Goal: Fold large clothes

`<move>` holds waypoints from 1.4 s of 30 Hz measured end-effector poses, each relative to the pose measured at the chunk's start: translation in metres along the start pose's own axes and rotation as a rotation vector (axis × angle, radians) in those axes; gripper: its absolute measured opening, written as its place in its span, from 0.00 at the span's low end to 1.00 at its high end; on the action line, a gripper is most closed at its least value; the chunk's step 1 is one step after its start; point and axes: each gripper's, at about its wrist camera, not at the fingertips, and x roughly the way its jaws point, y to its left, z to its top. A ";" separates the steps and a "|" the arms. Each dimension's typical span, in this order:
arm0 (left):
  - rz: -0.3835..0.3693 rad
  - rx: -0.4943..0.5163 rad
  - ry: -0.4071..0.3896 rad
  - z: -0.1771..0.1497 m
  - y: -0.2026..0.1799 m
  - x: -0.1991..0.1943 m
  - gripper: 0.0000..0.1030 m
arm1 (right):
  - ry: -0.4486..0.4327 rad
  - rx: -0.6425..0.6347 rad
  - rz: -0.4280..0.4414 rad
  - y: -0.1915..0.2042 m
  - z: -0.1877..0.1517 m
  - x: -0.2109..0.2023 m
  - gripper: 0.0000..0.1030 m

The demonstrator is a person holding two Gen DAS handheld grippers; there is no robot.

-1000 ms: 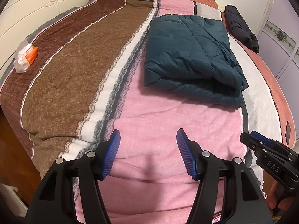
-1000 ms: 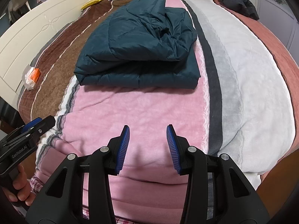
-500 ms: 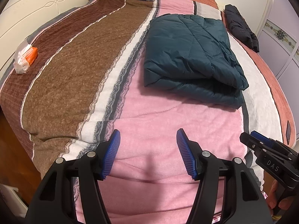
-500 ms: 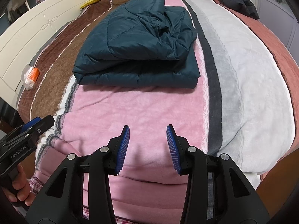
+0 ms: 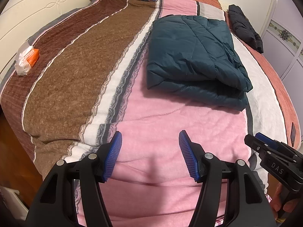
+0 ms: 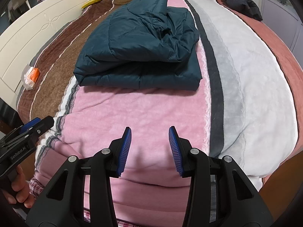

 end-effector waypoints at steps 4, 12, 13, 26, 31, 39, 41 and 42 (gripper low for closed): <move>0.003 0.000 0.001 0.000 -0.001 0.000 0.59 | -0.002 -0.003 -0.001 -0.001 0.001 0.000 0.40; -0.002 0.010 -0.018 -0.001 -0.004 -0.004 0.58 | 0.001 -0.008 0.003 -0.004 0.002 0.000 0.40; -0.002 0.011 -0.019 -0.001 -0.004 -0.004 0.55 | 0.002 -0.008 0.003 -0.004 0.001 0.000 0.40; -0.002 0.015 -0.012 -0.002 -0.003 -0.003 0.54 | 0.009 -0.009 0.002 -0.003 0.001 0.001 0.40; 0.001 0.011 -0.008 -0.002 -0.002 -0.002 0.54 | 0.012 -0.010 0.002 -0.004 0.000 0.002 0.40; 0.001 0.007 0.004 -0.003 -0.002 0.000 0.54 | 0.019 -0.014 0.003 -0.004 -0.001 0.004 0.40; 0.001 0.007 0.005 -0.004 -0.002 0.001 0.54 | 0.021 -0.014 0.004 -0.005 -0.002 0.005 0.40; 0.001 0.007 0.006 -0.004 -0.002 0.001 0.54 | 0.022 -0.015 0.004 -0.005 -0.001 0.005 0.40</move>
